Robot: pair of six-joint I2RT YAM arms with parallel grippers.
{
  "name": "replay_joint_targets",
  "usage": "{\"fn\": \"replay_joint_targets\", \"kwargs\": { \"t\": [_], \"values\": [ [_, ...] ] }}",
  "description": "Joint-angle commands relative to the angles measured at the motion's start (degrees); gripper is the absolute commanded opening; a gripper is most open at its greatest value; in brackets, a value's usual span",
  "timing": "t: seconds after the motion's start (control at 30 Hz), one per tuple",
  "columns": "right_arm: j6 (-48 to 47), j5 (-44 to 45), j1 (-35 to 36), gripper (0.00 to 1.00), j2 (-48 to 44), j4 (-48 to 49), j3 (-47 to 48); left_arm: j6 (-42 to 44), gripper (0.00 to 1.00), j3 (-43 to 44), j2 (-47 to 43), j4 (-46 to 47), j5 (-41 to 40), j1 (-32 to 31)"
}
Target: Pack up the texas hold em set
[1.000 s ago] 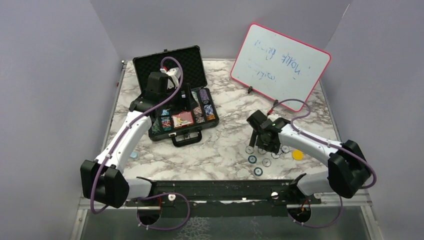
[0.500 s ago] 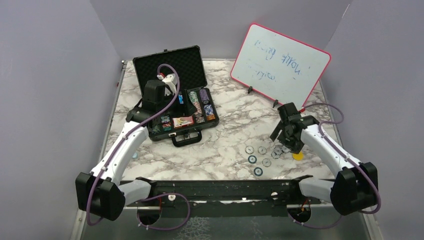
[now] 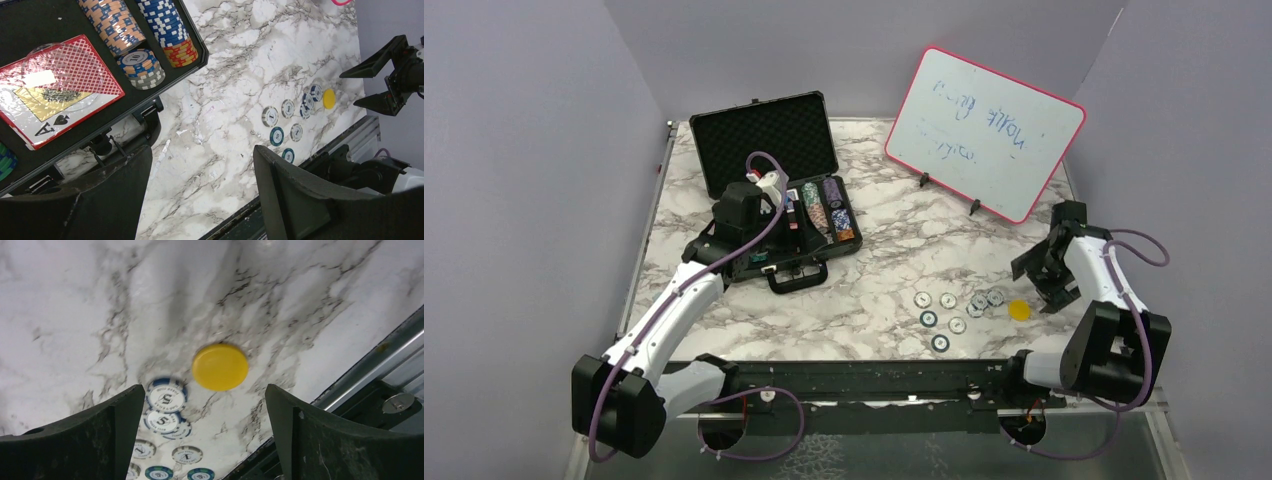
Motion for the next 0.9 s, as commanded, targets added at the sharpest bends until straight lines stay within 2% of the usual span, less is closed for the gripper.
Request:
{"fn": "replay_joint_targets", "kwargs": {
  "t": [0.0, 0.3, 0.47, 0.87],
  "values": [
    [-0.05, -2.67, -5.67, 0.94, 1.50, -1.17, -2.69, -1.20, 0.77, -1.47, -1.39, 1.85, 0.84, -0.81],
    [3.17, -6.74, -6.42, 0.87, 2.79, 3.40, -8.52, 3.73, 0.77, 3.54, 1.07, -3.27, -3.28, -1.16],
    [3.42, -6.09, -6.47, 0.84, 3.72, 5.79, -10.28, 4.12, 0.77, 4.32, 1.96, -3.72, -3.39, -1.67],
    [-1.43, -3.64, -6.40, 0.63, 7.10, 13.15, -10.20, 4.11, 0.77, 5.48, 3.28, -3.84, -3.54, -1.78]
  ]
}}
